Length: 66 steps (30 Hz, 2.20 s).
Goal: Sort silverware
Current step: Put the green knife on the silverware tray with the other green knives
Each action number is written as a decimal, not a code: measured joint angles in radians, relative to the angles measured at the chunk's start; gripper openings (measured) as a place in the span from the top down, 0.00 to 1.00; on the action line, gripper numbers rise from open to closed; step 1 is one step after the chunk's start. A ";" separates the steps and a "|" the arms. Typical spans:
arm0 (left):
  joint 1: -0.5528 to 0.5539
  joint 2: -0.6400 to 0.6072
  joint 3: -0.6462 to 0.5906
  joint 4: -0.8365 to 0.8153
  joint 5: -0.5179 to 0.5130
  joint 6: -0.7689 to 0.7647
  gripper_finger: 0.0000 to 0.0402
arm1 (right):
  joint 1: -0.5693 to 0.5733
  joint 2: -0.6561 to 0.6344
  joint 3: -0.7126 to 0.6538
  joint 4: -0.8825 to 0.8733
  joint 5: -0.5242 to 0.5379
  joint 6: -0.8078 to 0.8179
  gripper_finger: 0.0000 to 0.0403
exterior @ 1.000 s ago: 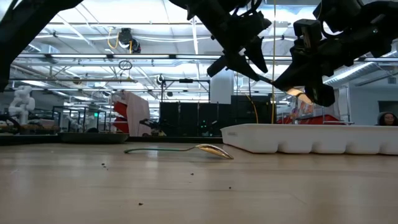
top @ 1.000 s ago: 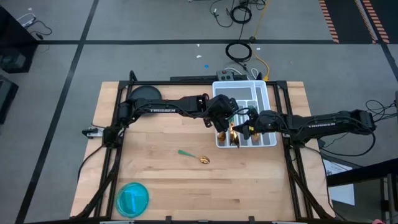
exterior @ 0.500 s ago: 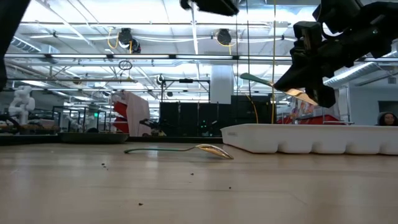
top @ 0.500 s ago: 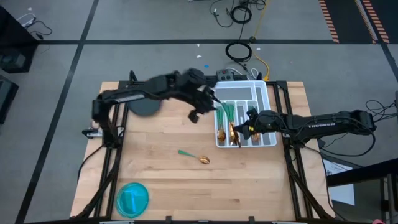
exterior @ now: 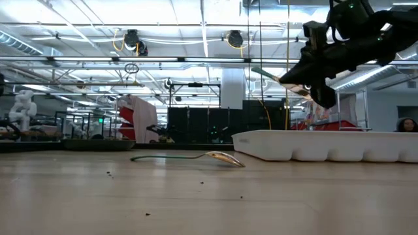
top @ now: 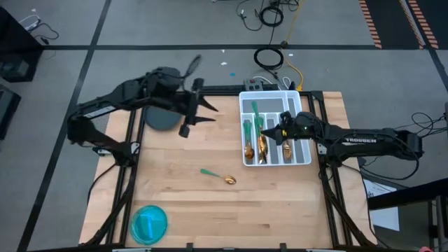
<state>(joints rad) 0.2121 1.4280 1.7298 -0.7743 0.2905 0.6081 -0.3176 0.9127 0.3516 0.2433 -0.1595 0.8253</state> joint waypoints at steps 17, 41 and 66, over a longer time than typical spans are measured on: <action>-0.042 -0.388 -0.723 0.696 -0.145 -0.270 0.64 | -0.166 0.000 -0.204 0.551 -0.192 0.239 1.00; -0.182 -0.396 -0.872 0.813 -0.295 -0.342 0.64 | -0.281 0.156 -0.206 0.528 -0.342 0.340 1.00; -0.213 -0.396 -0.872 0.810 -0.326 -0.342 0.64 | -0.176 0.227 -0.039 0.104 -0.151 0.225 1.00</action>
<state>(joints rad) -0.0006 1.0317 0.8574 0.0357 -0.0357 0.2661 -0.4937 1.1397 0.3130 0.3470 -0.3102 1.0505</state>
